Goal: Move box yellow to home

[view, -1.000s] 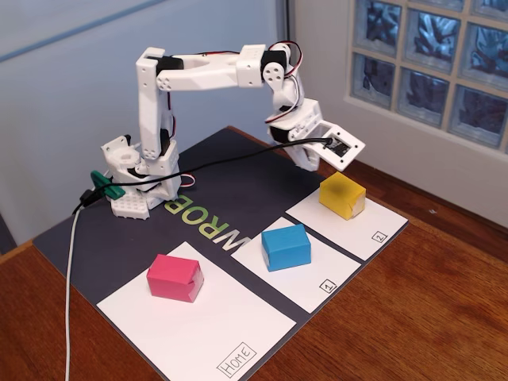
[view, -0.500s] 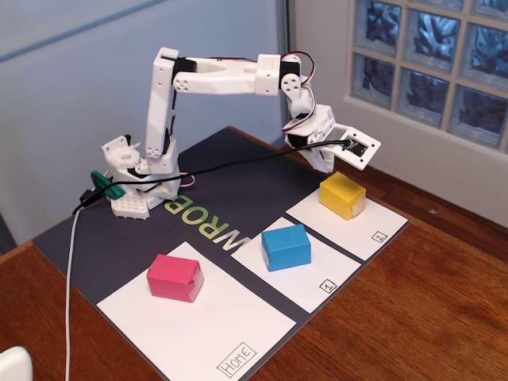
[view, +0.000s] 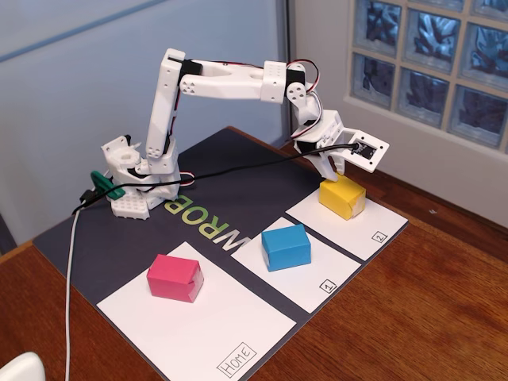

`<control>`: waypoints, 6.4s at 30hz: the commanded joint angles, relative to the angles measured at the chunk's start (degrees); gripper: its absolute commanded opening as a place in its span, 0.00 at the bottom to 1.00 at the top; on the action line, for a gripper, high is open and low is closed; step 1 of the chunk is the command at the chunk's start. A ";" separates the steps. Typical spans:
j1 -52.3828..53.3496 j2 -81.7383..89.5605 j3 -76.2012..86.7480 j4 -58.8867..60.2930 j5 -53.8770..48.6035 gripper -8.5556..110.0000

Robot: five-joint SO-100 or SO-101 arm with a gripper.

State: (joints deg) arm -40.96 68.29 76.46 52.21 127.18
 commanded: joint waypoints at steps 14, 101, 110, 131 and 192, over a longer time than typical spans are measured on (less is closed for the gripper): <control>0.26 1.23 -3.25 -1.23 -0.88 0.39; 18.63 20.48 -3.25 5.89 -28.04 0.07; 31.29 23.55 -2.46 12.48 -32.52 0.07; 55.55 13.27 10.28 4.83 -43.51 0.07; 53.26 41.04 18.63 13.97 -43.59 0.17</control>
State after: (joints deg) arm 13.71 103.54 96.59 63.81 83.50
